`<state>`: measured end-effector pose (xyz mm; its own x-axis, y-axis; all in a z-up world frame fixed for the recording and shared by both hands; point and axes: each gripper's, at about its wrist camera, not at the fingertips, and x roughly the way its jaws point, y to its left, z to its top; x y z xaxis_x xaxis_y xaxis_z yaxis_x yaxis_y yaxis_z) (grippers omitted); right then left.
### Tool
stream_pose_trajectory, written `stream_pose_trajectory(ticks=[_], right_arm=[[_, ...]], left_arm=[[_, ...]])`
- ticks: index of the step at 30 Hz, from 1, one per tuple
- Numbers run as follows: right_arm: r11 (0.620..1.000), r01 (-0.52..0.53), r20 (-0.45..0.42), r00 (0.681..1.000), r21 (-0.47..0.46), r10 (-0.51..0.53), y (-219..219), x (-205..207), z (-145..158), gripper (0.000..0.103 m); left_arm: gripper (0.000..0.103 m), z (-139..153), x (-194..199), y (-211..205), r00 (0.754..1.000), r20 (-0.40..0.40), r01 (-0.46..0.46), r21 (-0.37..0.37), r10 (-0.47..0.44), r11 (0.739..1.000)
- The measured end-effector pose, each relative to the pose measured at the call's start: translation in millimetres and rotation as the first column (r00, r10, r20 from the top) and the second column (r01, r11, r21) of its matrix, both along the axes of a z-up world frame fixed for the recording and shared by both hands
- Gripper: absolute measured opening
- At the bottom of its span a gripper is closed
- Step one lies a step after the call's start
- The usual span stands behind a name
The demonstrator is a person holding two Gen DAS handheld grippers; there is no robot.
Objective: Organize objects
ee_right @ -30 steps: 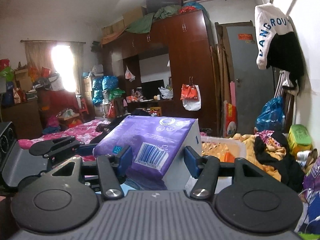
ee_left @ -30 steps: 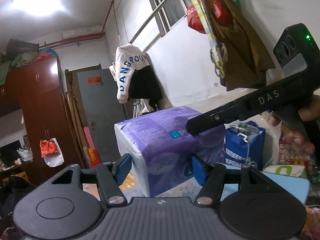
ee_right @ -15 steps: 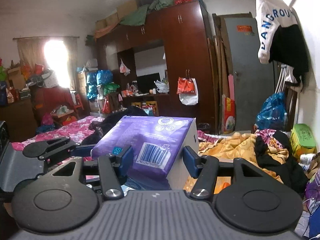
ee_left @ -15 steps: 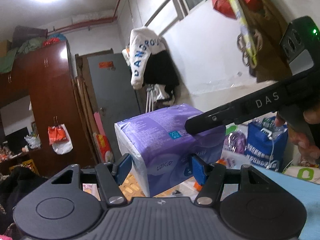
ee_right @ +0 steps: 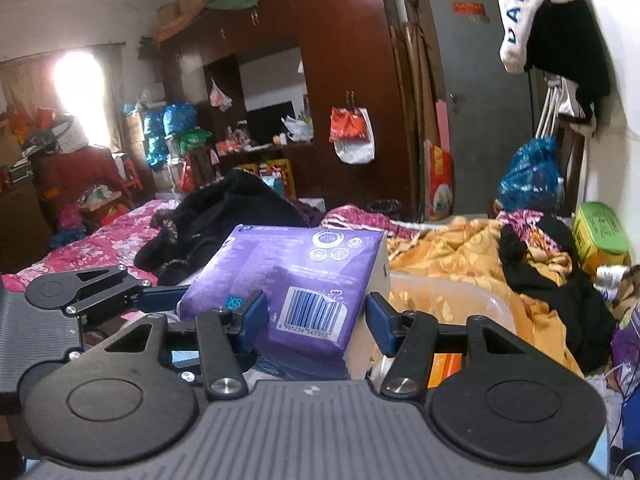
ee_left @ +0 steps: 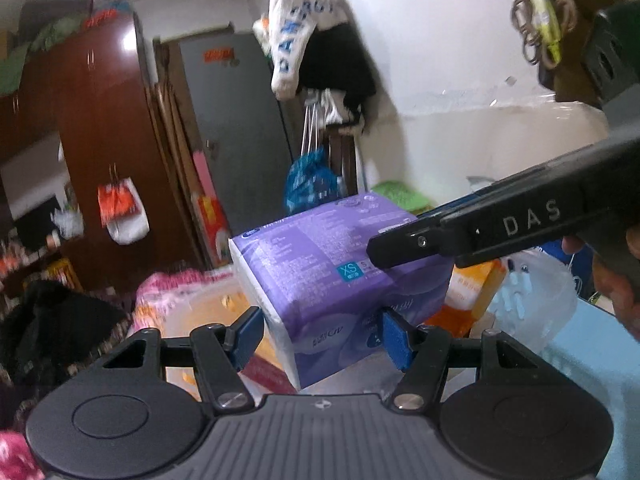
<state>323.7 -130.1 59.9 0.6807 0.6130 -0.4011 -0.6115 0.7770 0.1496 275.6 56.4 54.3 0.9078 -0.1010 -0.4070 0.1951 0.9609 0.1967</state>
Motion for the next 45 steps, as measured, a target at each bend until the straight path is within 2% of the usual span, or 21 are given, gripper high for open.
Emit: stream_pose_trajectory(ticks=[2,4,5,9,10,12,14,17,20,24,26,31,33,36,41,45], right_arm=[[0.999,0.005,0.0,1.0,-0.031,-0.005,3.2,-0.4,-1.8,0.059],[0.997,0.049,0.029,0.998,-0.064,-0.047,3.0,-5.2,-1.4,0.066],[0.996,0.063,0.04,0.997,-0.067,-0.06,1.3,-7.3,0.0,0.072],[0.995,0.096,0.049,0.994,-0.034,-0.094,-14.3,-16.9,10.2,0.086],[0.995,0.102,0.062,0.993,-0.019,-0.101,-19.3,-21.1,13.9,0.088],[0.993,0.121,0.096,0.988,-0.003,-0.12,-28.4,-32.7,19.5,0.103],[0.989,0.146,0.127,0.981,0.005,-0.146,-38.4,-46.5,23.4,0.103],[0.989,0.149,0.096,0.984,-0.004,-0.148,-51.6,-60.9,27.0,0.103],[0.98,0.198,0.099,0.976,-0.007,-0.196,-64.7,-81.9,24.8,0.103],[0.955,0.297,0.141,0.946,-0.009,-0.293,-70.4,-104.5,17.4,0.103],[0.958,0.285,0.177,0.942,0.017,-0.284,-74.6,-119.3,12.6,0.103],[0.97,0.241,0.103,0.966,-0.04,-0.236,-75.1,-131.5,12.7,0.103],[0.972,0.231,0.116,0.968,-0.053,-0.223,-74.9,-132.8,12.7,0.103],[0.964,0.26,0.134,0.958,-0.052,-0.252,-74.9,-131.1,9.0,0.103],[0.97,0.241,0.048,0.969,0.002,-0.241,-76.2,-123.2,1.5,0.103],[0.969,0.246,0.045,0.968,-0.02,-0.245,-68.5,-134.5,-8.8,0.103]], left_arm=[[0.07,0.9,-2.5,3.0,0.999,0.02,-0.028,-0.012,0.028,1.0],[0.078,3.1,-9.8,6.3,0.999,0.041,-0.029,-0.025,0.03,0.999],[0.079,4.8,-11.4,8.2,0.999,0.036,-0.014,-0.041,0.015,0.999],[0.081,12.5,-28.9,16.5,0.996,0.084,-0.02,-0.068,0.026,0.997],[0.087,14.5,-34.5,19.7,0.995,0.094,-0.02,-0.087,0.028,0.996],[0.093,18.1,-46.6,25.1,0.993,0.114,-0.004,-0.13,0.019,0.992],[0.095,18.3,-61.4,29.7,0.991,0.134,0.006,-0.167,0.017,0.986],[0.101,15.9,-79.4,32.4,0.987,0.156,-0.012,-0.218,0.047,0.976],[0.103,13.9,-86.3,34.2,0.993,0.114,-0.011,-0.258,0.041,0.966],[0.103,6.6,-105.7,27.1,0.989,0.113,-0.065,-0.222,0.092,0.973],[0.103,5.7,-117.8,23.3,0.987,0.109,-0.097,-0.208,0.122,0.973],[0.103,11.9,-140.1,15.0,0.989,0.075,-0.109,-0.219,0.129,0.97],[0.103,15.1,-148.6,9.7,0.986,0.095,-0.115,-0.219,0.139,0.969],[0.103,18.2,-148.7,3.1,0.986,0.069,-0.138,-0.204,0.155,0.969],[0.103,12.1,-144.9,-3.4,0.988,0.036,-0.139,-0.188,0.148,0.972],[0.103,7.5,-141.0,-10.5,0.99,0.011,-0.135,-0.162,0.138,0.978]])
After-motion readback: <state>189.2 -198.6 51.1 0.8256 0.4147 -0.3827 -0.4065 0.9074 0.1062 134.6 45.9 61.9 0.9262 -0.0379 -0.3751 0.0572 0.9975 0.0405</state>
